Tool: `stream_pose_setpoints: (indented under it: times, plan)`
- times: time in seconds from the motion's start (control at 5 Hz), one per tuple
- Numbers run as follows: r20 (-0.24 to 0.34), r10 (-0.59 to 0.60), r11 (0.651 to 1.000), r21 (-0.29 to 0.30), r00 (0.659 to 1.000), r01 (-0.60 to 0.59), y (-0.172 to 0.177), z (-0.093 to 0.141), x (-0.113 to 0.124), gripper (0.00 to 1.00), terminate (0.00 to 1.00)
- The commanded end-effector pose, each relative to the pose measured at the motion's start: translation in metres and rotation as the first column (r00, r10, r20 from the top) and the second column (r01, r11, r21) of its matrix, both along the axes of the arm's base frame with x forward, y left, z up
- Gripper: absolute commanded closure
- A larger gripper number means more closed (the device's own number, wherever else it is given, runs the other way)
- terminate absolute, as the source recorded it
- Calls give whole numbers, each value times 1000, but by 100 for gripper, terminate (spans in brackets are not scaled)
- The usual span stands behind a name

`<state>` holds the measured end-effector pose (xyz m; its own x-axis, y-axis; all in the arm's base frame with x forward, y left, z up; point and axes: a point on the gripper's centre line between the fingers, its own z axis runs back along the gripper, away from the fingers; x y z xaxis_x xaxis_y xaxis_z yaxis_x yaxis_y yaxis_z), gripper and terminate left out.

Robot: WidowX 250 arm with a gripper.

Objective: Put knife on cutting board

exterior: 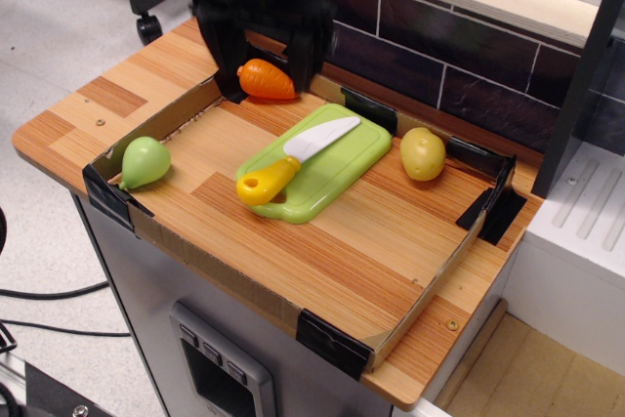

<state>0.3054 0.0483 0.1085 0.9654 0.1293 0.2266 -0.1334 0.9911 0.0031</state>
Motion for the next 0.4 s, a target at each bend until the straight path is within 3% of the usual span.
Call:
stream_pose_setpoints:
  times: [0.0,0.2]
  plan:
    - [118,142,989,13,983,-145,13,45,1,0,0]
    - [118,142,989,13,983,-145,13,45,1,0,100]
